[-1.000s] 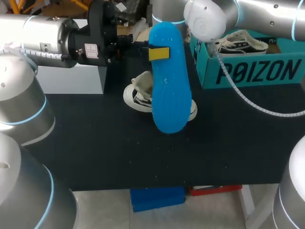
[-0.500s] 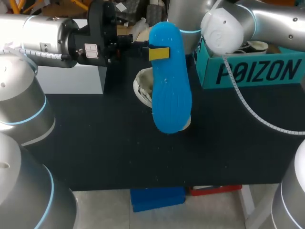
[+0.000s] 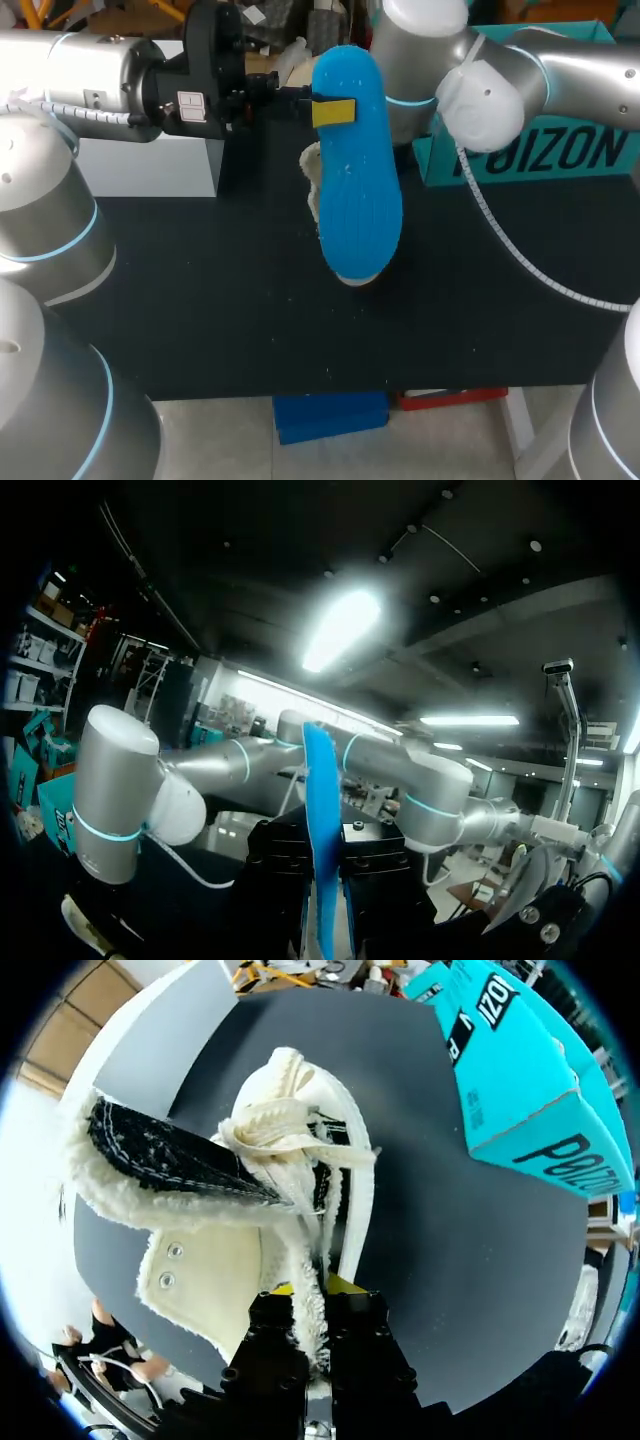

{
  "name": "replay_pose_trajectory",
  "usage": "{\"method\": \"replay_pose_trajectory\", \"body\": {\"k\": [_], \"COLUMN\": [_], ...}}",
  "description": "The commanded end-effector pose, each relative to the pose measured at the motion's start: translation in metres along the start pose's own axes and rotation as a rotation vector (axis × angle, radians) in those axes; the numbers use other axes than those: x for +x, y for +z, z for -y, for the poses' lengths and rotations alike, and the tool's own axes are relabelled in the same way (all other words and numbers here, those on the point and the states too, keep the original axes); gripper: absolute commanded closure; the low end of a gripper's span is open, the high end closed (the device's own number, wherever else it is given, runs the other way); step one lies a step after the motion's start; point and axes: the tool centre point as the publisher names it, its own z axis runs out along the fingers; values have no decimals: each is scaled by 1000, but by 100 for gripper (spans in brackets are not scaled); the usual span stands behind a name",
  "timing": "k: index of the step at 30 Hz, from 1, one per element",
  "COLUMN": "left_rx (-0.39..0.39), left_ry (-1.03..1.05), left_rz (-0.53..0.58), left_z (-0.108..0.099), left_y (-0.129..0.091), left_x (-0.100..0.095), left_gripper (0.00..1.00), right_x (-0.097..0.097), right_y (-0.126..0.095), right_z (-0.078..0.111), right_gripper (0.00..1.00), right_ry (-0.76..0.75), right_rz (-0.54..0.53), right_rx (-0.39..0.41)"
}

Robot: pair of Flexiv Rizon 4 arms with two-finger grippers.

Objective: Take the shoe out of the shoebox, open the shoe tongue, remove and reinsert the insole, then place the shoe into the shoebox

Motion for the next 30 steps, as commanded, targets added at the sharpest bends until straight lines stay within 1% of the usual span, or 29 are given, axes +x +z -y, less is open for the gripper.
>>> {"method": "replay_pose_trajectory", "body": {"k": [1, 8, 14, 15, 16, 17, 18, 19, 22, 23, 24, 25, 26, 30], "left_rx": [3, 3, 3, 3, 3, 3, 3, 3, 3, 3, 3, 3, 3, 3], "left_ry": [1, 1, 1, 1, 1, 1, 1, 1, 1, 1, 1, 1, 1, 1], "left_rz": [5, 5, 5, 5, 5, 5, 5, 5, 5, 5, 5, 5, 5, 5], "left_z": [-1, -1, -1, -1, -1, -1, -1, -1, -1, -1, -1, -1, -1, -1], "left_y": [2, 2, 2, 2, 2, 2, 2, 2, 2, 2, 2, 2, 2, 2], "left_x": [0, 0, 0, 0, 0, 0, 0, 0, 0, 0, 0, 0, 0, 0], "left_gripper": [100, 100, 100, 100, 100, 100, 100, 100, 100, 100, 100, 100, 100, 100], "right_x": [-1, -5, -12, -12, -13, -14, -15, -16, -16, -15, -14, -13, -11, -11], "right_y": [11, 27, 32, 32, 31, 30, 29, 27, 17, 14, 9, 4, 0, 0], "right_z": [3, 3, 5, 5, 5, 6, 7, 8, 10, 11, 12, 12, 12, 12], "right_gripper": [100, 100, 100, 85, 61, 51, 33, 0, 0, 0, 0, 0, 0, 0], "right_ry": [88, 95, 118, 125, 131, 135, 138, 147, 147, 145, 126, 116, 100, 100], "right_rz": [-3, 10, 24, 23, 24, 25, 26, 20, 21, 55, 65, 90, 132, 132], "right_rx": [-18, 5, 22, 21, 18, 15, 15, 11, -9, -7, -29, -34, -43, -43]}}
